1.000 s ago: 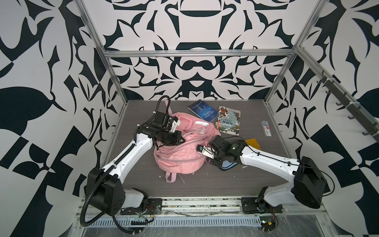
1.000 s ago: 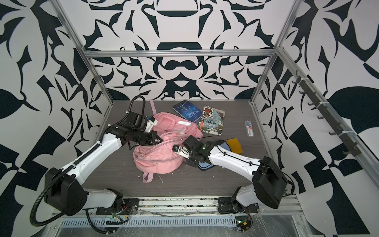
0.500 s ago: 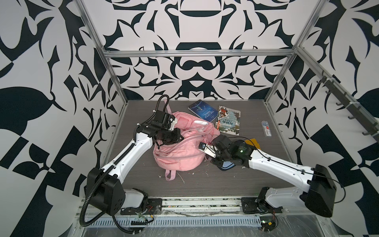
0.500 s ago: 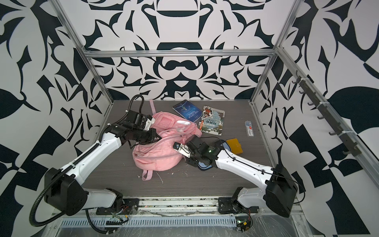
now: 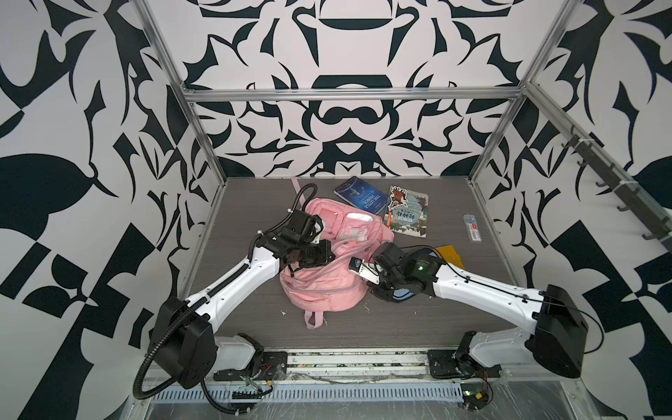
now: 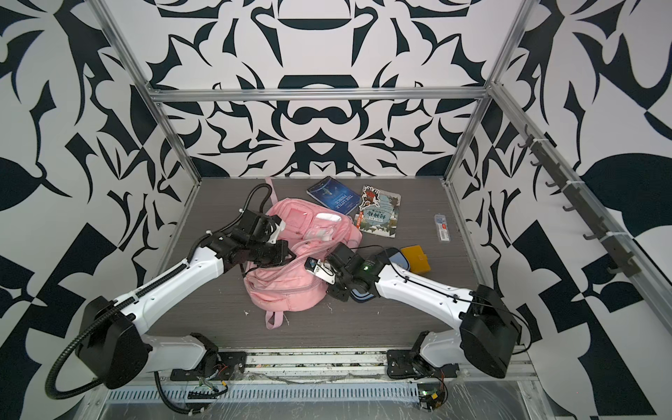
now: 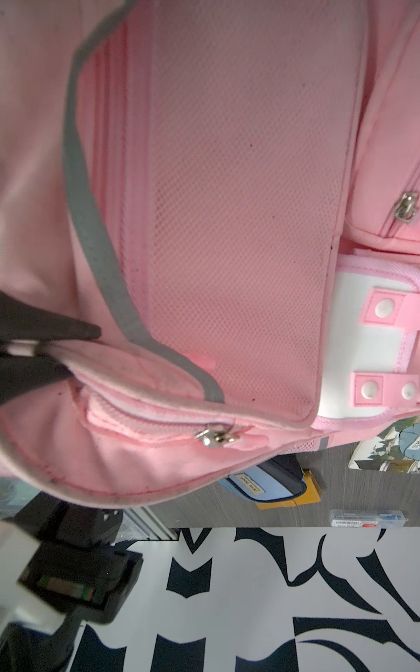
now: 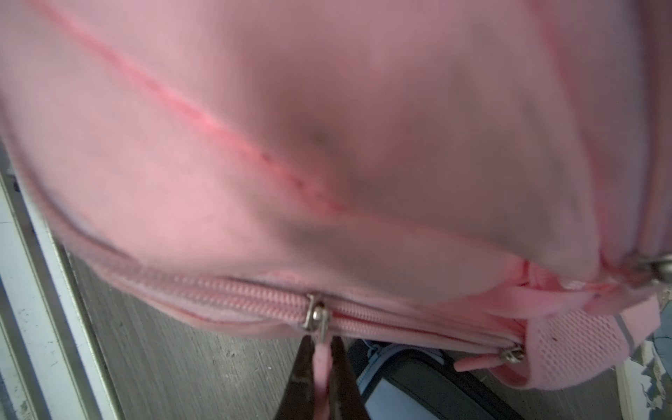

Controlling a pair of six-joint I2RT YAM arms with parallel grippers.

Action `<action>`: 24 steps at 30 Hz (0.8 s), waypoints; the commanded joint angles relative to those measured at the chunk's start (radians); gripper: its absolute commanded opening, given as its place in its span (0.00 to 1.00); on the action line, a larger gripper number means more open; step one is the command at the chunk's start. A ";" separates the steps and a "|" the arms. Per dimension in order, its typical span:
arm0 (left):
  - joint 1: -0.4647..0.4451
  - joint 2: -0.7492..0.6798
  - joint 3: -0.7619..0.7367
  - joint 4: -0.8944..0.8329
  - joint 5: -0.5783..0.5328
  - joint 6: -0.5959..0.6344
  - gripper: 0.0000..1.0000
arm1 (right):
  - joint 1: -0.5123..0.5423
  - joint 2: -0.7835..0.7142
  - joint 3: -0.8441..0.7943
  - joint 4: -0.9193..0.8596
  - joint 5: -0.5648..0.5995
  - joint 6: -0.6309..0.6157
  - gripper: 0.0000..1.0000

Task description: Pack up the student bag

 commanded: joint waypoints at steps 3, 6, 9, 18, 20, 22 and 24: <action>0.007 -0.071 -0.062 0.083 -0.109 -0.122 0.00 | 0.030 -0.086 0.023 0.049 -0.134 -0.004 0.00; 0.011 -0.057 -0.072 0.117 -0.101 -0.164 0.00 | 0.029 -0.107 0.006 0.016 -0.128 -0.019 0.00; 0.026 -0.021 -0.056 0.144 -0.128 -0.237 0.00 | 0.041 -0.105 0.031 -0.034 -0.122 -0.030 0.00; 0.046 0.085 0.102 0.098 -0.191 -0.310 0.00 | 0.152 -0.030 0.084 -0.077 0.013 -0.164 0.00; 0.028 0.081 0.102 0.087 -0.202 -0.312 0.00 | 0.142 -0.027 0.086 0.011 0.024 -0.140 0.00; 0.017 0.052 0.064 0.075 -0.213 -0.331 0.00 | 0.095 -0.033 0.097 0.084 -0.003 -0.083 0.00; 0.016 0.002 -0.003 0.077 -0.223 -0.363 0.00 | 0.034 -0.021 0.118 0.125 -0.048 -0.017 0.00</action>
